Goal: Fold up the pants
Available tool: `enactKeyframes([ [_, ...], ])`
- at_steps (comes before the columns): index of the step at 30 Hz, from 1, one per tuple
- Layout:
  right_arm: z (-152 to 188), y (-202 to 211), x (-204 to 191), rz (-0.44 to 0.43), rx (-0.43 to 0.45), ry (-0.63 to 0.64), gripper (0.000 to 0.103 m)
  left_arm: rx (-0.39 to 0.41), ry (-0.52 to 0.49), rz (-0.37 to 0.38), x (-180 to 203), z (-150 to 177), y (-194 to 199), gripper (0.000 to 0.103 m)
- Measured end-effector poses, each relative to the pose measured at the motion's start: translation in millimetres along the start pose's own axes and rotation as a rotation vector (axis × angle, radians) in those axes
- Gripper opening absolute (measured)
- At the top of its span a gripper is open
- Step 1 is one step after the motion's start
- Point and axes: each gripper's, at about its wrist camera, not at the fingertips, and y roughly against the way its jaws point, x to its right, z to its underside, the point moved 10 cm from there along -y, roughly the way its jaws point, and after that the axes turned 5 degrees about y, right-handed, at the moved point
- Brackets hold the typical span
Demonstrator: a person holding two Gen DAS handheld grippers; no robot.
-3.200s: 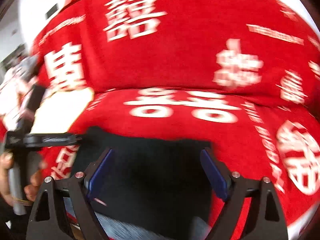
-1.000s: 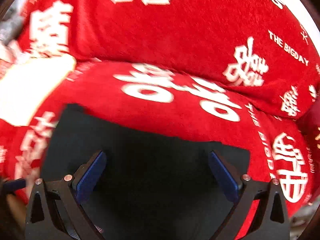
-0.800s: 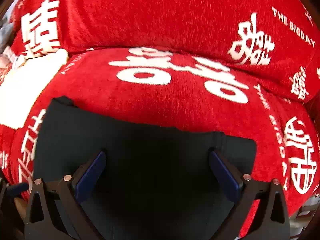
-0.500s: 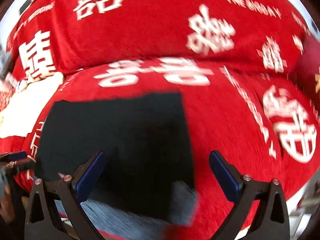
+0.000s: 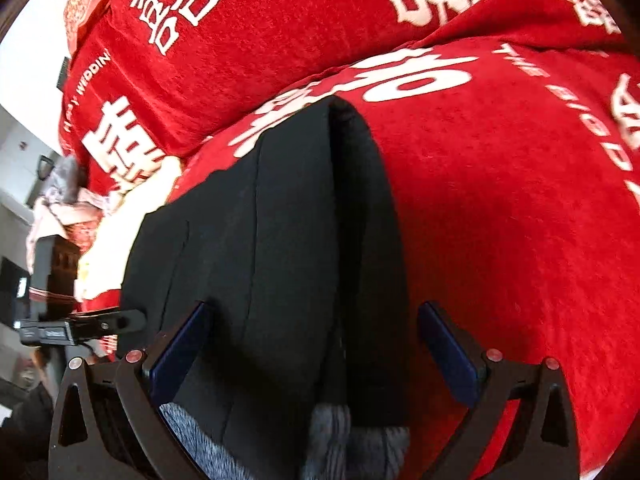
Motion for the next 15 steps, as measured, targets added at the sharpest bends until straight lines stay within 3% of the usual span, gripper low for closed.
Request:
enactKeyframes([
  [4,-2.4,-10.0,-13.6,-0.029,-0.025,0.051,0.103,0.031,-0.042,-0.026,8.0,-8.2,-6.1,0.103],
  [7,1.1,-16.7,-26.2,0.050,-0.052,0.139,0.103,0.037,-0.045,-0.044,8.7,-8.3,-6.8,0.102],
  [10,0.3,-9.7,-32.3,0.066,-0.025,0.129,0.093,0.053,-0.070,-0.047,12.0,-8.5,-0.9,0.086],
  [12,0.7,-3.0,-34.5,0.068,-0.007,0.114,0.079,0.062,-0.072,-0.046,10.3,-8.1,5.2,0.073],
  [15,0.2,6.9,-45.0,0.083,0.013,0.119,0.067,0.063,-0.059,-0.033,7.5,-8.3,12.2,0.063],
])
